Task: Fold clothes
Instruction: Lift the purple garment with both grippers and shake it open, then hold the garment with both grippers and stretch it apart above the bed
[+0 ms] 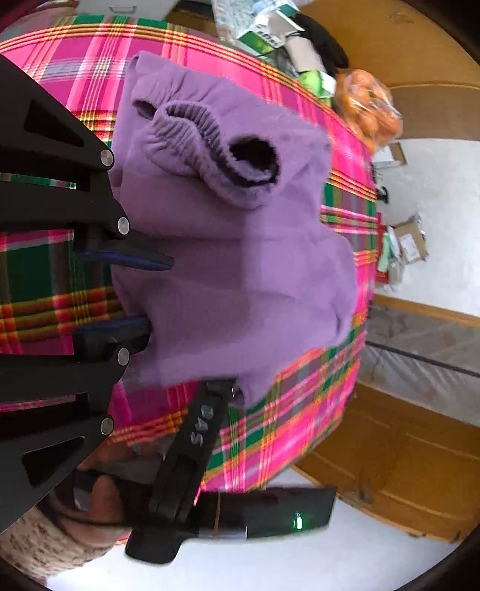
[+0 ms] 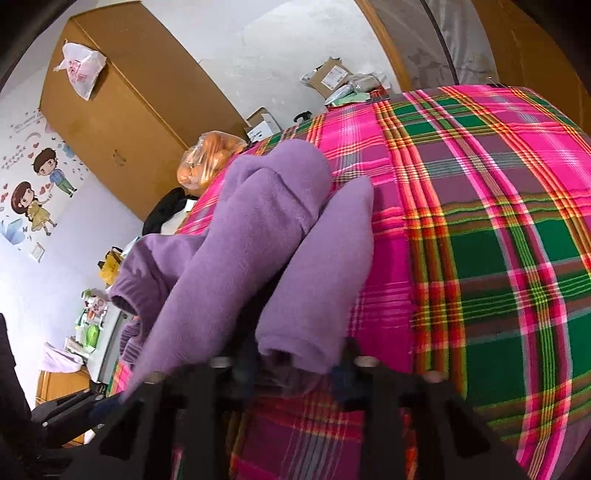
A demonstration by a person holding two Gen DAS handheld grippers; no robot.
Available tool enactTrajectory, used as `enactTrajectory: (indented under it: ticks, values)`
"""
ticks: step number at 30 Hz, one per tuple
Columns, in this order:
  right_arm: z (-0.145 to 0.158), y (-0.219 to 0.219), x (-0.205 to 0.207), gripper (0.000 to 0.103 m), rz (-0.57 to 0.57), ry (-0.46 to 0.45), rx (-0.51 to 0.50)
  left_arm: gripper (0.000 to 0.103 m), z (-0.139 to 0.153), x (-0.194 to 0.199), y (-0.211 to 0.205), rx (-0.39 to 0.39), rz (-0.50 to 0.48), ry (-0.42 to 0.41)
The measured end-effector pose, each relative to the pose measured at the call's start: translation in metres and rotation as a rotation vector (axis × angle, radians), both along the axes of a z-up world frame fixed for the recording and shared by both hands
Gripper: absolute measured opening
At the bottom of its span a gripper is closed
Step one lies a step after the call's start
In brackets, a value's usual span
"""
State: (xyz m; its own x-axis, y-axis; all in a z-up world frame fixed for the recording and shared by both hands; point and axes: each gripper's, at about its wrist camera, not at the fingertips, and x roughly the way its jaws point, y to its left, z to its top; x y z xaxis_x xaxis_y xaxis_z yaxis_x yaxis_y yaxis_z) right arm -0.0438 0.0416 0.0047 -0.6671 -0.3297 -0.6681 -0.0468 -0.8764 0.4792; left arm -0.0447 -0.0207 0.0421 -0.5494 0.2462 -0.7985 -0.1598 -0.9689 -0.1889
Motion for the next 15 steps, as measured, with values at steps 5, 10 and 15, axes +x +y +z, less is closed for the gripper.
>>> enactTrajectory:
  ticks: [5,10,15]
  values:
    - [0.009,0.007,0.009,0.011,-0.025,0.056,0.000,0.025,-0.007,-0.010,-0.007,0.032,0.036,-0.008]
    - [0.023,0.008,0.019,0.010,-0.041,0.105,0.014,0.023,-0.003,-0.009,-0.009,0.056,0.045,0.008]
    - [0.039,0.016,0.036,0.010,-0.081,0.162,0.021,0.014,0.002,-0.003,-0.011,0.081,0.054,0.025]
